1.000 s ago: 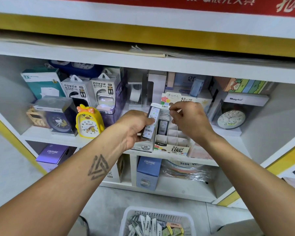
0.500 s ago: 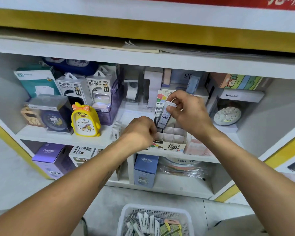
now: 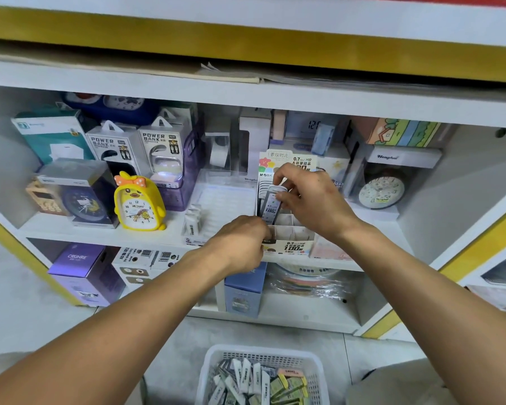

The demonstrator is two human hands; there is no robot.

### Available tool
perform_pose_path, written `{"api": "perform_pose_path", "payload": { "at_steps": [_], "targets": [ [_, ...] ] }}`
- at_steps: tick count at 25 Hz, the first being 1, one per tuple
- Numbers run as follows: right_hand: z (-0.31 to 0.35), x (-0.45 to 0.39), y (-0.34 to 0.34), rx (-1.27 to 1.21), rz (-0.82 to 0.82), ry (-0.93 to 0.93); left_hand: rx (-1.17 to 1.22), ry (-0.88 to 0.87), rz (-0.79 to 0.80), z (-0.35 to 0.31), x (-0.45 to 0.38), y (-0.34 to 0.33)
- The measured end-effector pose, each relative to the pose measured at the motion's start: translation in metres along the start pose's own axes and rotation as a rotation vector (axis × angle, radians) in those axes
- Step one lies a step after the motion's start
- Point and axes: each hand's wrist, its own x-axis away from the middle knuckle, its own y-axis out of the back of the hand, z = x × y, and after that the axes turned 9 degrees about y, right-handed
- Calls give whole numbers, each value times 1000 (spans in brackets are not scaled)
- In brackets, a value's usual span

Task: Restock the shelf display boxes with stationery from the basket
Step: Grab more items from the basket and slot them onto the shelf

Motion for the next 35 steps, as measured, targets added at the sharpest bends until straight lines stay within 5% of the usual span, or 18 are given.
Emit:
{"api": "perform_pose_path", "payload": {
  "at_steps": [6,12,18,23,28,35],
  "targets": [
    [4,7,2,259,71,46,50,7,-37,-3,8,2],
    [27,54,2,201,119,-63,131,-25,-152,-7,44,-9],
    [9,149,-73,265,769,-176,-85,-3,269,-1,52,-91],
    [-22,242,-160,149,983,-388,-117,86,471,9,59,-193],
    [-43,318,-212,84,970,-505,-114,82,642,32,93,-287],
    [-61,369,-229,165,950,-501,-276,-66,552,52,120,-355]
  ]
}}
